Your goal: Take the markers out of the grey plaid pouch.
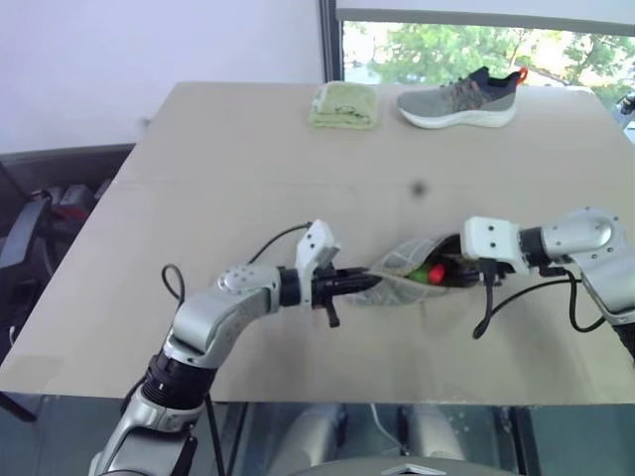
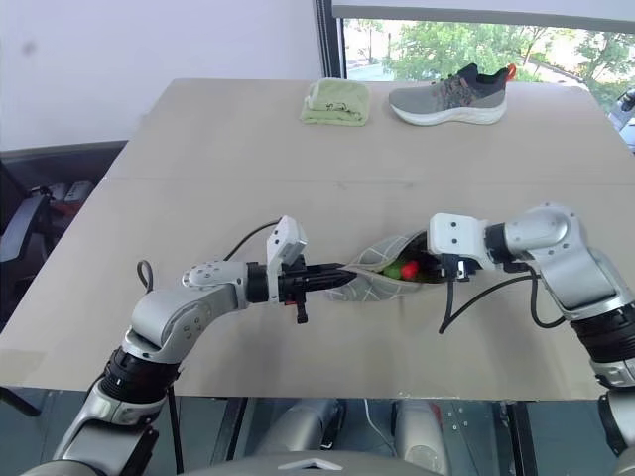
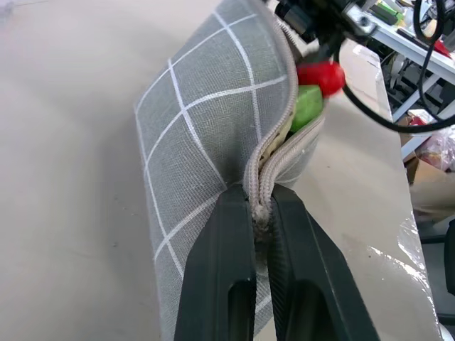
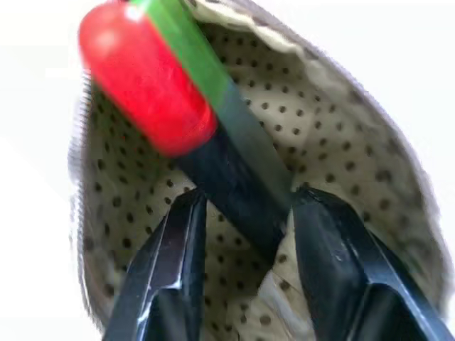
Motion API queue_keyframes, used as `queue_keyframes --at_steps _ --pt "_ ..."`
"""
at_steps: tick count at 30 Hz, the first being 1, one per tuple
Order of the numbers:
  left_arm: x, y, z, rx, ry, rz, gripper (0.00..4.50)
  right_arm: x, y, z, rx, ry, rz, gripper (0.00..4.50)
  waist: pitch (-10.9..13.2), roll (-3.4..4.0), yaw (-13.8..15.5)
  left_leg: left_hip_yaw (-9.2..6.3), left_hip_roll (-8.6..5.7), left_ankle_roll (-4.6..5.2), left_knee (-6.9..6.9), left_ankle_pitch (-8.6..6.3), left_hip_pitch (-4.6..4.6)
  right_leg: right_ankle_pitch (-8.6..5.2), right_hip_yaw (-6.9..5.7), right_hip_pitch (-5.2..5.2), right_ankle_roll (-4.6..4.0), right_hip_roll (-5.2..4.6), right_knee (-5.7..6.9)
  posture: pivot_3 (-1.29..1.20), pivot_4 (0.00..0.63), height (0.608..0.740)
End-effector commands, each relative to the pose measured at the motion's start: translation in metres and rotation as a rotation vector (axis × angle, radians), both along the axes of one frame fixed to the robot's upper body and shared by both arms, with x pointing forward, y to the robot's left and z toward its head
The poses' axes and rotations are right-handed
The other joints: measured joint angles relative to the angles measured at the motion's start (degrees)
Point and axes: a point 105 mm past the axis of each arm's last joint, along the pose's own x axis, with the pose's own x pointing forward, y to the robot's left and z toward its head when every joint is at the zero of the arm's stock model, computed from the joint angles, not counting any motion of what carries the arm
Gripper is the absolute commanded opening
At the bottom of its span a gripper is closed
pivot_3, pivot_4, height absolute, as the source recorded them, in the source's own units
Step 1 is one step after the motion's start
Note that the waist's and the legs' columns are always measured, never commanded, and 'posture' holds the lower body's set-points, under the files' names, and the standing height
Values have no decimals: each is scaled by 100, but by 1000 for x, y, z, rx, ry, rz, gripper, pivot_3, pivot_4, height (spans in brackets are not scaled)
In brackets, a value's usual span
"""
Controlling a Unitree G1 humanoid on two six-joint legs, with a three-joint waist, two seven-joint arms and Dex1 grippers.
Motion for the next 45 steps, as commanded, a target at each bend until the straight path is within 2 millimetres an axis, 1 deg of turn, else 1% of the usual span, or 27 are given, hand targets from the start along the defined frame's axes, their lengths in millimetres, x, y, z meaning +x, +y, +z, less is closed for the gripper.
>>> queue_keyframes --at_steps 1,2,3,6,9,12,15,21,26,32,37,43,45 --pt "0 1 4 0 -18 -4 0 -2 2 8 15 -33 21 2175 0 0 0 0 0 0 0 0 0 0 0 0 0 0 0 0 150 740" --pt "0 1 4 0 -18 -4 0 -3 3 6 16 -31 26 2175 0 0 1 0 0 0 0 0 0 0 0 0 0 0 0 0 150 740" --pt "0 1 4 0 -18 -4 0 -3 5 5 19 -34 36 1630 0 0 1 0 0 0 0 0 0 0 0 0 0 0 0 0 150 740" --pt "1 2 4 -1 -17 -2 0 -5 11 3 28 -34 60 1630 0 0 -3 0 0 0 0 0 0 0 0 0 0 0 0 0 150 740" --pt "1 2 5 -4 -16 1 0 -6 14 -4 -4 -51 91 1630 0 0 2 0 0 0 0 0 0 0 0 0 0 0 0 0 150 740" --pt "1 3 5 -6 -16 2 0 -1 15 -13 -81 -106 121 1630 0 0 -6 0 0 0 0 0 0 0 0 0 0 0 0 0 150 740" --pt "2 3 5 -8 -16 5 0 5 18 -15 -120 -147 144 1630 0 0 -16 0 0 0 0 0 0 0 0 0 0 1 1 0 150 740" --pt "2 4 5 -10 -14 10 0 10 22 -24 -208 -187 203 1630 0 0 -26 1 0 -1 2 0 1 0 0 0 0 3 2 0 150 740" --pt "2 4 6 -14 -12 17 0 16 26 -25 -258 -236 245 1630 0 0 -31 0 0 -1 3 1 1 0 0 0 0 4 2 0 150 740" --pt "2 5 6 -15 -11 18 0 18 38 -16 -320 -331 349 1630 0 0 -62 0 0 -2 4 1 1 0 0 -1 0 5 3 0 150 740" --pt "4 6 7 -15 -12 17 0 17 43 -13 -362 -353 413 1630 0 0 -97 0 0 -2 4 1 1 0 0 0 0 5 2 0 150 740" --pt "2 4 7 -10 -7 -5 0 19 53 -17 -376 -361 445 1630 0 0 -131 0 0 -2 4 2 1 0 0 0 0 5 3 0 150 740" --pt "2 6 8 -8 -8 -5 0 19 55 -15 -377 -367 448 1630 0 0 -132 -1 0 -3 4 2 1 0 -1 -1 0 5 3 0 150 740"
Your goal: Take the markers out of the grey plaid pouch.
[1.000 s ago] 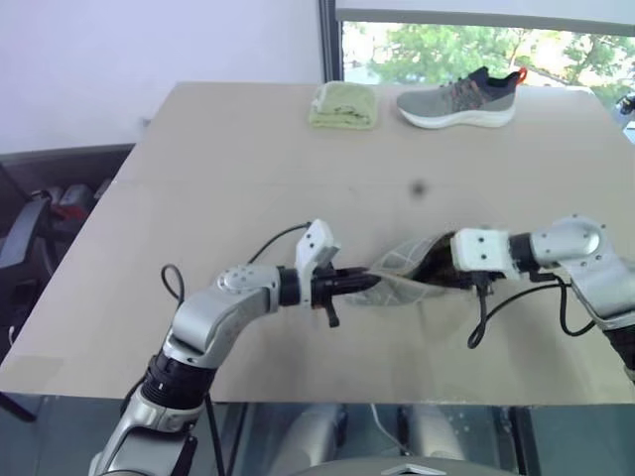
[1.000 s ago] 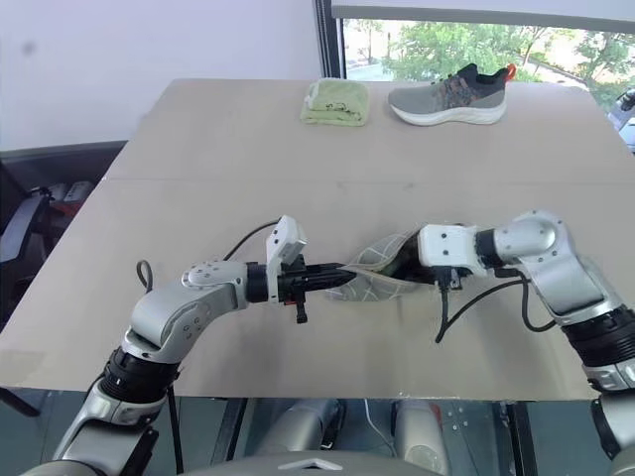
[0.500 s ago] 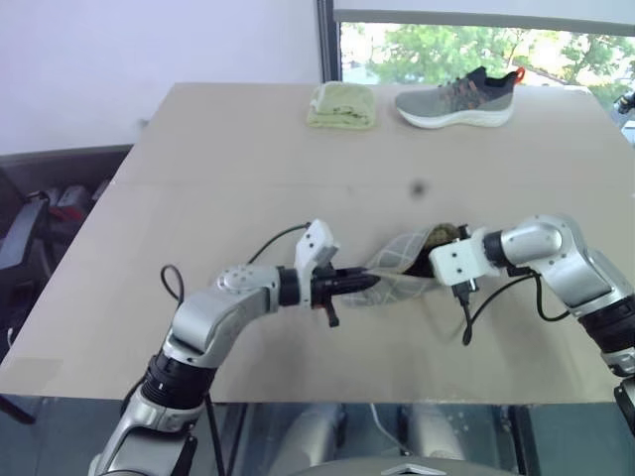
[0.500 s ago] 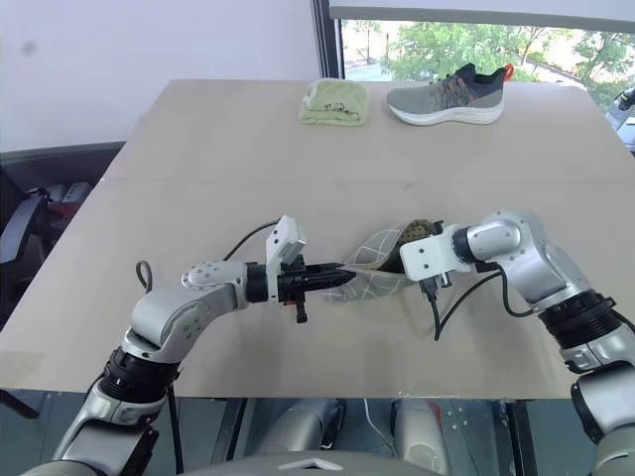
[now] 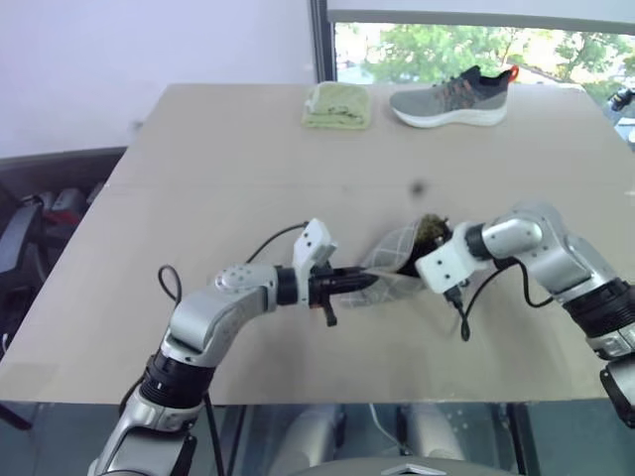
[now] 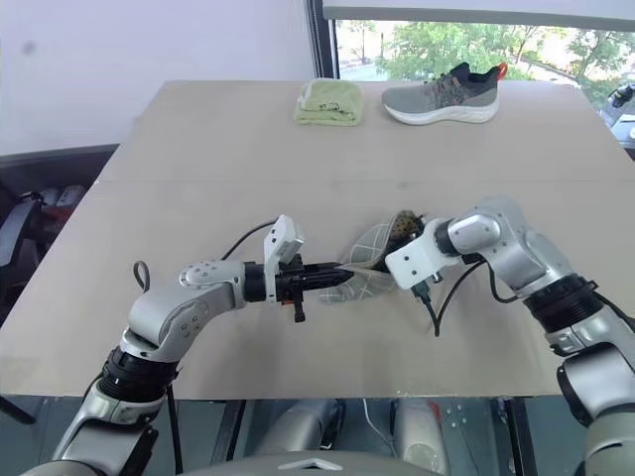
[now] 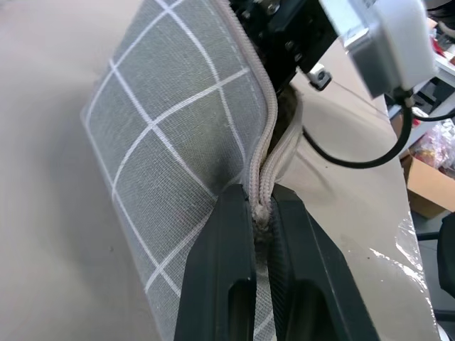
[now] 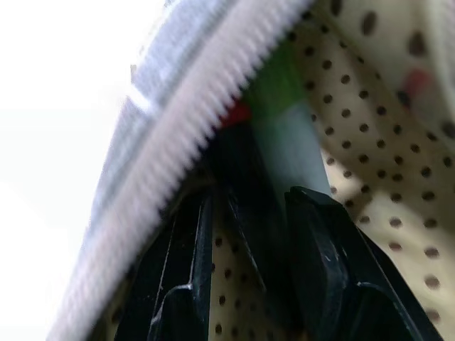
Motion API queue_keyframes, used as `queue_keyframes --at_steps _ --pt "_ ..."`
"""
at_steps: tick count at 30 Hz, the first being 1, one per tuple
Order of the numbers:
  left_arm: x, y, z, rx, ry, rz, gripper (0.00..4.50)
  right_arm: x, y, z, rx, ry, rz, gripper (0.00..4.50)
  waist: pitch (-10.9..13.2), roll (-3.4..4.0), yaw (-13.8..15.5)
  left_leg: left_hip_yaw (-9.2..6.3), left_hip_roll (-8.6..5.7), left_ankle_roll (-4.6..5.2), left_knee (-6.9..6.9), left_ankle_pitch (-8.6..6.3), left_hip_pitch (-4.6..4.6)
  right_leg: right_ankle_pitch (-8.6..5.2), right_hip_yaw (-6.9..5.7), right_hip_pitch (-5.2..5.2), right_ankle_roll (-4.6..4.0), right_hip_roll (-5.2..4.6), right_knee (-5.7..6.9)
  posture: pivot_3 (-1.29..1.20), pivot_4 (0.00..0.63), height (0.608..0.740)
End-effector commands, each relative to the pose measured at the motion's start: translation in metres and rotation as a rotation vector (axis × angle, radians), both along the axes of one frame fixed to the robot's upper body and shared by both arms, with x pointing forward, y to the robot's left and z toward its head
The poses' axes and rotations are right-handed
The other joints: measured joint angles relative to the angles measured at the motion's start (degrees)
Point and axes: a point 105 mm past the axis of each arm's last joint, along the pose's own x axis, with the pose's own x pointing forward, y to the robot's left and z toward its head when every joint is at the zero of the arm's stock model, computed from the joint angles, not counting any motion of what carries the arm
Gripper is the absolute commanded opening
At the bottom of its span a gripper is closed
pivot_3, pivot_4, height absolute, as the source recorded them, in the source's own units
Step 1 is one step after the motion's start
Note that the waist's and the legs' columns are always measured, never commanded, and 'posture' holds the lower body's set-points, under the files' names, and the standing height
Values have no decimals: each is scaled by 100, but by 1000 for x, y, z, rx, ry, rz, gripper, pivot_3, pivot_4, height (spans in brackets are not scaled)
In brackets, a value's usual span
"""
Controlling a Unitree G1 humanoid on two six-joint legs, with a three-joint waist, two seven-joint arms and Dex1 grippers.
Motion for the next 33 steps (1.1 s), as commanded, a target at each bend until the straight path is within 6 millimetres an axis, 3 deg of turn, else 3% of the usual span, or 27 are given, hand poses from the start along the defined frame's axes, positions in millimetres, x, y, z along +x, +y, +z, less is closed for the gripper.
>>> queue_keyframes --at_steps 1,5,14,19,23,27,33 --pt "2 4 9 -6 -27 -6 0 1 6 13 -8 -45 31 1630 0 0 -1 0 0 0 0 0 0 0 0 0 0 0 0 0 150 740" --pt "2 5 11 -3 -25 -21 0 1 10 13 -27 -49 43 1630 0 0 -4 0 0 -1 0 0 0 0 0 0 0 1 1 0 150 740" --pt "2 2 11 -1 -15 -52 0 1 12 -14 -146 30 56 1630 -2 -1 -20 -1 1 -2 0 1 9 0 1 2 0 3 3 0 150 740" --pt "2 5 11 -1 -15 -36 0 -1 10 -19 -155 57 65 207 -3 -2 -14 0 2 -2 -1 1 26 0 2 13 -1 5 6 0 150 740" --pt "1 5 10 -1 -14 -32 0 -1 4 -20 -164 60 62 187 -3 -3 -12 0 2 -3 -1 1 26 0 2 14 -1 5 5 0 150 740" --pt "0 7 9 3 -13 -29 0 1 4 -8 -92 36 37 186 -3 -3 -2 -1 2 -3 -1 1 26 0 1 14 -1 5 4 0 150 740" --pt "0 7 8 13 -18 -32 0 2 -4 39 92 45 -58 186 -2 -1 2 -2 1 -3 -1 1 17 0 1 12 -1 3 2 0 150 740"
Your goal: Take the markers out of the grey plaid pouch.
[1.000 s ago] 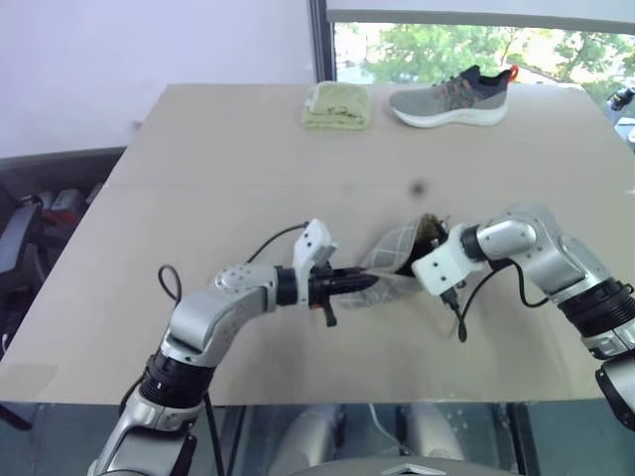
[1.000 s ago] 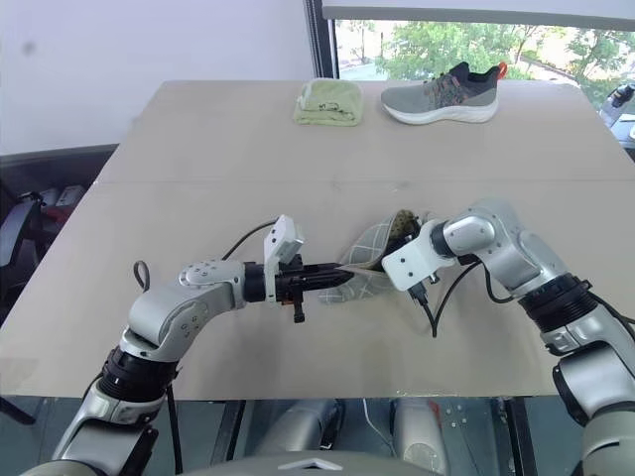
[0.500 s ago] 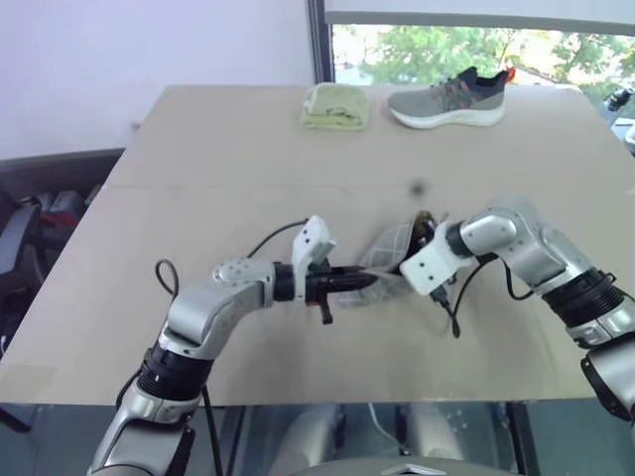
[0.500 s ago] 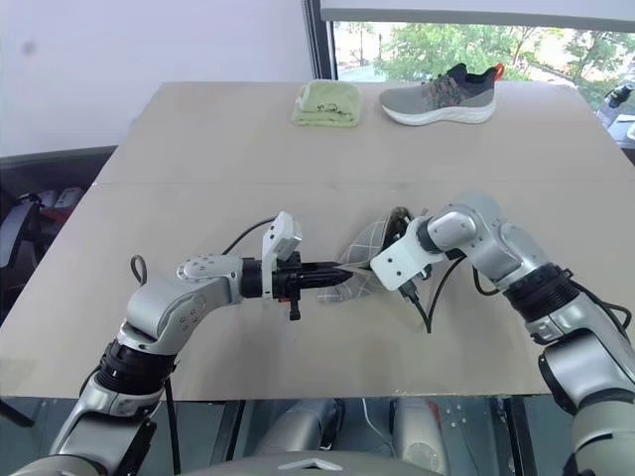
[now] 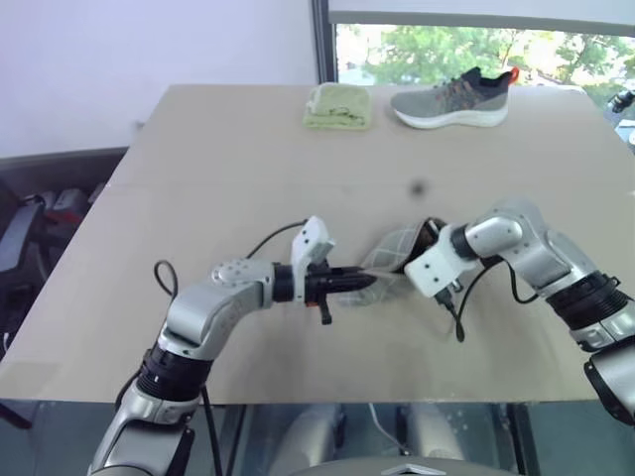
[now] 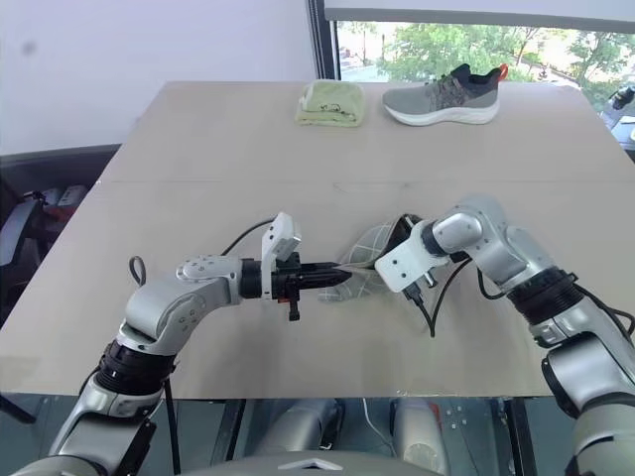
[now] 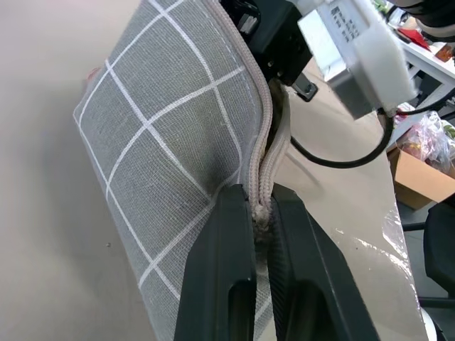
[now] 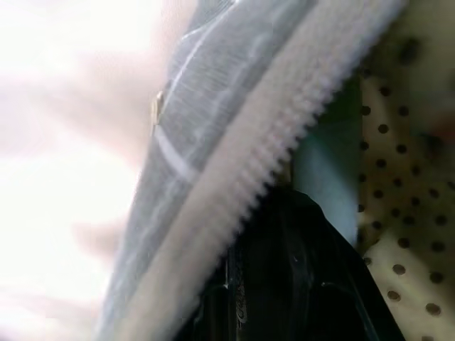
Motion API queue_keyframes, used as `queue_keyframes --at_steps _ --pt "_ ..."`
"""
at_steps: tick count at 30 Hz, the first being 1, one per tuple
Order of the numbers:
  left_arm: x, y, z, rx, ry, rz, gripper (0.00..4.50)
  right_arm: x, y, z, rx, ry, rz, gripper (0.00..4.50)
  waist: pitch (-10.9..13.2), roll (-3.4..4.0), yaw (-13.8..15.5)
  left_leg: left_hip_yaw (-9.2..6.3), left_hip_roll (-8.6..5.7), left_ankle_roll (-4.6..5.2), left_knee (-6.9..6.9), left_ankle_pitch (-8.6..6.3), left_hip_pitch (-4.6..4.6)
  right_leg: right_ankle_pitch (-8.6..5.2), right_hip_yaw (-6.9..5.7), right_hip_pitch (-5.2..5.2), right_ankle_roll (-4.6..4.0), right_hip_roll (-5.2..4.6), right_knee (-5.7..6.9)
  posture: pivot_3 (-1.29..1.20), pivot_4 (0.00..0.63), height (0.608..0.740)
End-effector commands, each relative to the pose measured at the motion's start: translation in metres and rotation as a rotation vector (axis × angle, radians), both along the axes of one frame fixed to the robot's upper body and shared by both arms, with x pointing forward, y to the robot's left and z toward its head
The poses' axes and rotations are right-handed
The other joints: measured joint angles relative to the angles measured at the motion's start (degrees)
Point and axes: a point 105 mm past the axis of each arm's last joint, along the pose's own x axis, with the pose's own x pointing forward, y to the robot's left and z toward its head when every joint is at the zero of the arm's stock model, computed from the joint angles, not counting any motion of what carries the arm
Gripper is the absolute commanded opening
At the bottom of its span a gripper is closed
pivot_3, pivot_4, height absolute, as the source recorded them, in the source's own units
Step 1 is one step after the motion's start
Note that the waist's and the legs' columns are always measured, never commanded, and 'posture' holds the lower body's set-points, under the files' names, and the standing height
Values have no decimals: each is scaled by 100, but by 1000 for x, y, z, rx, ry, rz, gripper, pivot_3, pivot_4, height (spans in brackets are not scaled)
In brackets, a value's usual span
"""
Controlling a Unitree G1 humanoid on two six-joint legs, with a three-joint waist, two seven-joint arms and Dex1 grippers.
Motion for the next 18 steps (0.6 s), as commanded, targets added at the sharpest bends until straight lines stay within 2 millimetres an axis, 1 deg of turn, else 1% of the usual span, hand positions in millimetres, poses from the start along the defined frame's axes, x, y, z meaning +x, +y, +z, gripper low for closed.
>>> queue_keyframes --at_steps 1,3,4,8,11,13,18 --pt "-2 3 5 3 -32 2 0 0 -11 41 143 0 -85 186 1 2 4 -1 0 0 0 0 -3 0 0 -1 0 0 0 0 150 740" --pt "-2 3 5 6 -31 -1 0 -6 -15 54 226 45 -127 186 1 2 4 -4 0 0 0 0 -7 0 -4 -2 0 -2 -4 0 150 740" --pt "-2 3 4 7 -31 -2 0 -9 -17 58 254 68 -142 186 1 2 7 -4 0 0 0 0 -9 0 -4 -2 0 -2 -4 0 150 740" --pt "-1 4 5 12 -34 -7 0 -21 -24 64 311 145 -180 186 1 2 10 -5 0 0 -2 0 -12 0 -6 -4 0 -5 -6 0 150 740" --pt "1 6 7 16 -40 -4 0 -29 -32 64 309 181 -197 186 2 3 13 -5 -1 1 -1 0 -18 0 -5 -9 0 -6 -5 0 150 740" --pt "2 6 8 17 -42 -4 0 -40 -36 60 285 223 -195 186 3 4 12 -4 -1 1 -1 0 -19 0 -5 -10 0 -7 -6 0 150 740" --pt "3 6 8 19 -43 -6 0 -64 -29 58 288 312 -138 186 3 4 -4 -4 0 1 -3 -1 -21 0 -5 -12 0 -7 -6 0 150 740"
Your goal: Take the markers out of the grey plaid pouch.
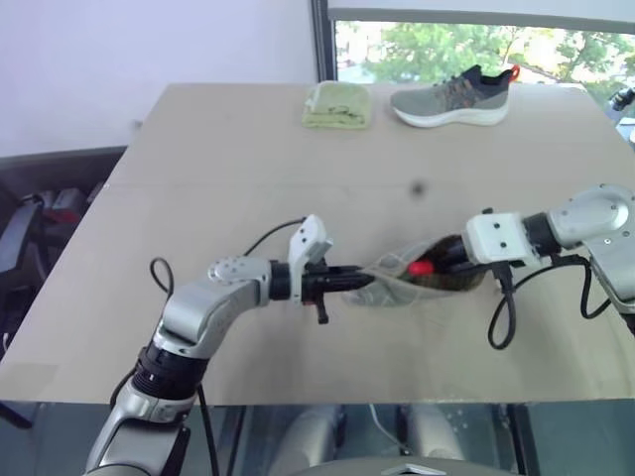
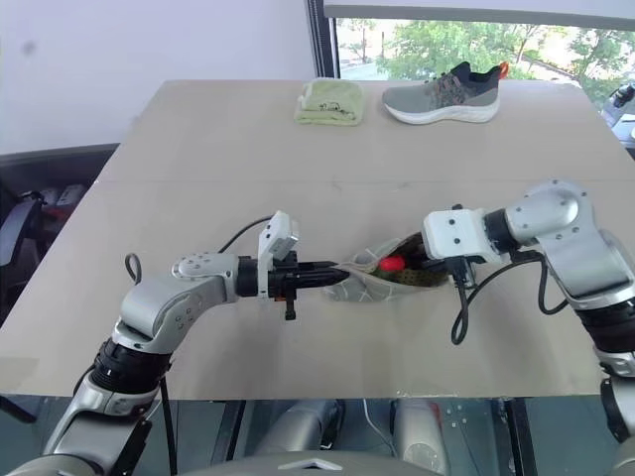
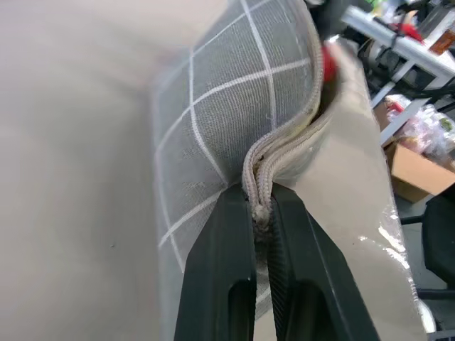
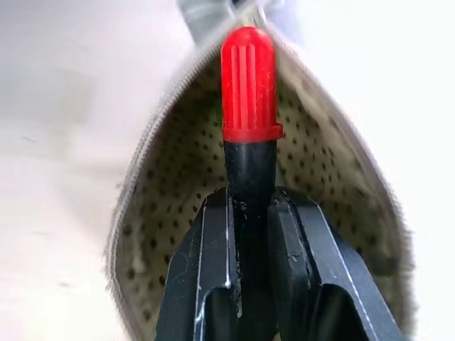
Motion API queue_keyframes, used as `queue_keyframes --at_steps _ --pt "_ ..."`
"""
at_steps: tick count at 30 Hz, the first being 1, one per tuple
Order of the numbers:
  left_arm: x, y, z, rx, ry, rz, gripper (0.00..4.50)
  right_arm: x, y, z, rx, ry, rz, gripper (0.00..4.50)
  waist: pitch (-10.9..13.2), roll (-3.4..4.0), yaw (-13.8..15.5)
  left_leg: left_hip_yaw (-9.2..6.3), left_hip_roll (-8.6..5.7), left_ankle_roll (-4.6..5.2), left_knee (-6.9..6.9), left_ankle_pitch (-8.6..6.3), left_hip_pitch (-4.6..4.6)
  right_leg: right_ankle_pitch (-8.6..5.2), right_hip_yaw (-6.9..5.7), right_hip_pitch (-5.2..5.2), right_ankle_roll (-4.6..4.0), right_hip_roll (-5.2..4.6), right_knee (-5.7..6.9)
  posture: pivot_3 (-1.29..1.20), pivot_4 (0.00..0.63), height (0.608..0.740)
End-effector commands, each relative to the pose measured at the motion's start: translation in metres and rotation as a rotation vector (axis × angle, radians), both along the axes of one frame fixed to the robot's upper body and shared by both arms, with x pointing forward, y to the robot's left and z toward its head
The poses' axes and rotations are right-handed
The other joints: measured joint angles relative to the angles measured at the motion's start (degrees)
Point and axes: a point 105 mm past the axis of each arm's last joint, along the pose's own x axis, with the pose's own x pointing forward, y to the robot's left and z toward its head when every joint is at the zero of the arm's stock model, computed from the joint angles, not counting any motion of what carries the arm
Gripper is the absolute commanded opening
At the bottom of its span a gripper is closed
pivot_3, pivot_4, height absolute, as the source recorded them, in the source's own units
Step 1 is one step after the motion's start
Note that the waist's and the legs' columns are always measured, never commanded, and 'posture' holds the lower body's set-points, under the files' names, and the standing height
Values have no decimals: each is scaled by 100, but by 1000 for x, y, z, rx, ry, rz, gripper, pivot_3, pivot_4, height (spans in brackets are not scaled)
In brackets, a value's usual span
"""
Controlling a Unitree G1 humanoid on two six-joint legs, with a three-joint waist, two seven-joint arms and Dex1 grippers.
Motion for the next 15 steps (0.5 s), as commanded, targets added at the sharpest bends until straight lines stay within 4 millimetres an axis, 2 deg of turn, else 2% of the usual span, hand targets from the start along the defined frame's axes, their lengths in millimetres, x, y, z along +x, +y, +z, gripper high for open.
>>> queue_keyframes --at_steps 1,5,8,10,12,15 --pt "3 3 4 7 -23 10 0 -18 8 13 36 -2 80 186 0 0 -1 0 0 0 0 0 0 0 0 0 0 0 0 0 150 740" --pt "3 1 4 5 -22 6 0 -24 17 20 98 5 110 186 0 0 6 0 0 0 2 0 0 0 -2 1 0 0 2 0 150 740" --pt "2 1 3 5 -21 4 0 -23 25 41 233 4 97 186 1 -1 1 0 0 0 2 0 0 0 -2 1 0 -1 1 0 150 740" --pt "2 1 4 5 -22 6 0 -15 23 61 313 -15 48 186 1 -1 2 1 0 0 2 0 0 0 0 0 0 -1 1 0 150 740" --pt "2 1 4 5 -22 9 0 -4 13 81 367 -48 -32 186 1 -1 11 0 0 0 2 0 -1 0 -1 0 0 -1 2 0 150 740" --pt "1 2 3 4 -21 13 0 23 -24 91 300 -134 -222 186 1 -2 61 -1 -1 0 2 0 -1 0 -5 2 0 -2 -1 0 150 740"
